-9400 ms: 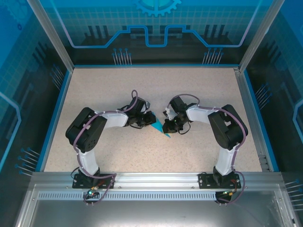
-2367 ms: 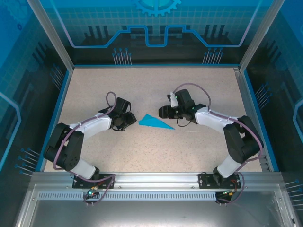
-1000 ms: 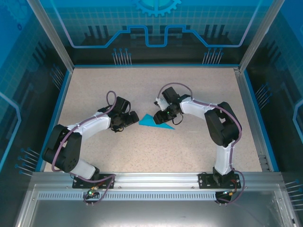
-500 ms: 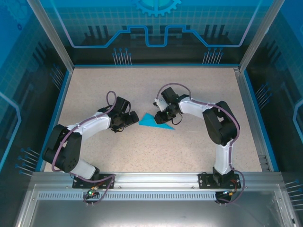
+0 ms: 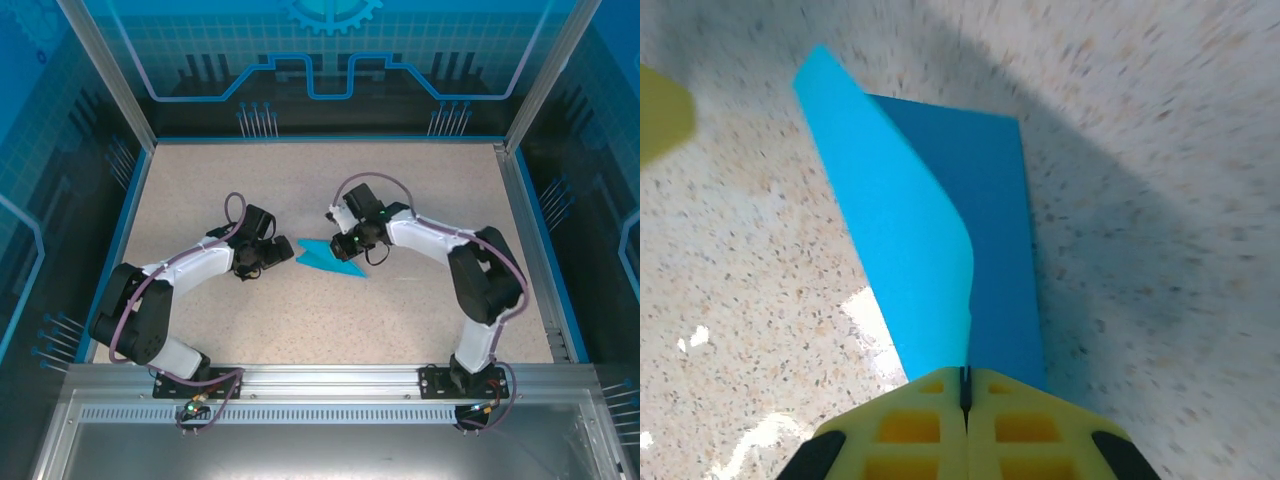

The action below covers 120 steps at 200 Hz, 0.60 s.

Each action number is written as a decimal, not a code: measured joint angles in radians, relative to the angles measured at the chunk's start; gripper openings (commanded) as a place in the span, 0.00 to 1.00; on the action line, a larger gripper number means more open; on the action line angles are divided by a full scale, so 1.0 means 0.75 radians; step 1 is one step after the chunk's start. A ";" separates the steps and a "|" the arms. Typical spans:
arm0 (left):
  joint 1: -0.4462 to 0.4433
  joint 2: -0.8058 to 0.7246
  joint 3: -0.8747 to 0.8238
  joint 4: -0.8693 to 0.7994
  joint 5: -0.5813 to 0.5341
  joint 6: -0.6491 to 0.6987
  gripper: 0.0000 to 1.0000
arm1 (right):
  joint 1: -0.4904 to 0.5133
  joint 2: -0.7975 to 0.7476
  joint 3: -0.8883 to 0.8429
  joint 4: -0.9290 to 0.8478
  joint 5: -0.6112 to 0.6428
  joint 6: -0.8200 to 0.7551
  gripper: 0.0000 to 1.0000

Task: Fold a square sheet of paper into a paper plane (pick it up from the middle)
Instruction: Move a paper plane to the center of the table.

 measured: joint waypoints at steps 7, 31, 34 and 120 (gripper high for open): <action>0.000 0.000 0.001 -0.002 -0.001 0.001 0.95 | 0.001 -0.053 -0.014 0.008 0.042 0.023 0.05; 0.000 0.000 0.005 -0.004 0.000 0.001 0.95 | 0.019 -0.167 -0.020 0.010 0.252 0.100 0.06; 0.000 0.000 0.005 -0.004 0.000 0.001 0.95 | 0.024 -0.173 -0.019 0.009 0.284 0.108 0.06; 0.000 0.008 0.005 -0.003 0.020 -0.004 0.95 | 0.243 0.128 0.215 -0.229 0.892 0.429 0.06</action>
